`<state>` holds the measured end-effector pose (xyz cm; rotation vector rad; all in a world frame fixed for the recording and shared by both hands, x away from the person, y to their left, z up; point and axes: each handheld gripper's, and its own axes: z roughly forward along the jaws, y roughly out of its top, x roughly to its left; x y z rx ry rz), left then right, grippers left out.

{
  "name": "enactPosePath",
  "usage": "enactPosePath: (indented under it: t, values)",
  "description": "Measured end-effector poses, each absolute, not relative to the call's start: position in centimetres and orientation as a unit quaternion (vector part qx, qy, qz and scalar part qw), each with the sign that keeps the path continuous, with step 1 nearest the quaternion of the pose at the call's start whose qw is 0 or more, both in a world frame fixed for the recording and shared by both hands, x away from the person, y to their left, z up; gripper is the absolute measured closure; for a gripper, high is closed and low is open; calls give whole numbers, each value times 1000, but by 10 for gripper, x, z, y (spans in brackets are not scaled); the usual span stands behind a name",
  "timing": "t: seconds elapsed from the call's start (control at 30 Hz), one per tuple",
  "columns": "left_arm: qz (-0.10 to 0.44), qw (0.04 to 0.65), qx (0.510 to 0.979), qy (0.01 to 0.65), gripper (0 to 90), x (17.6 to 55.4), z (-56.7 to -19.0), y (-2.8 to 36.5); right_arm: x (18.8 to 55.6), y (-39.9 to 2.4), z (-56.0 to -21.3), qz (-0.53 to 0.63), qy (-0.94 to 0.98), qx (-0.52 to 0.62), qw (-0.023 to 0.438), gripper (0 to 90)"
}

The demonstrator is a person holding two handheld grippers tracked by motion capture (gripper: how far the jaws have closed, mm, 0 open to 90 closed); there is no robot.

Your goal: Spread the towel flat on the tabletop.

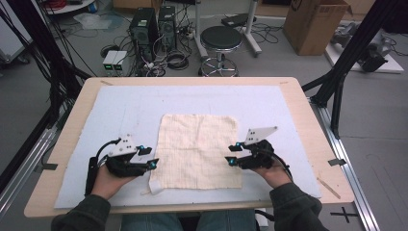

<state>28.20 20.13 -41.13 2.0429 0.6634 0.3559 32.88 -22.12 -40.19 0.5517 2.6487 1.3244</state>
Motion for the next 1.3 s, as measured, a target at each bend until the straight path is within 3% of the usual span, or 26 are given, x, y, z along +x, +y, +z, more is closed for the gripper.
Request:
enactPosePath:
  t: [0.2,0.37,0.6,0.87,0.97,1.3]
  values:
    - [112,450,851,248,474,266,-431,199,308,-223,-425,428,889,157,29,535]
    - [94,430,867,235,493,264,-438,194,302,-222,-433,405,902,150,26,544]
    - [78,420,877,221,643,263,-443,191,300,-217,-439,376,915,143,36,616]
    - [80,420,879,210,863,261,-443,190,304,-219,-439,375,915,145,24,817]
    - [75,422,878,212,880,261,-442,190,304,-219,-438,376,916,138,20,871]
    - [68,423,881,199,884,251,-438,188,301,-225,-436,382,915,132,-5,874]
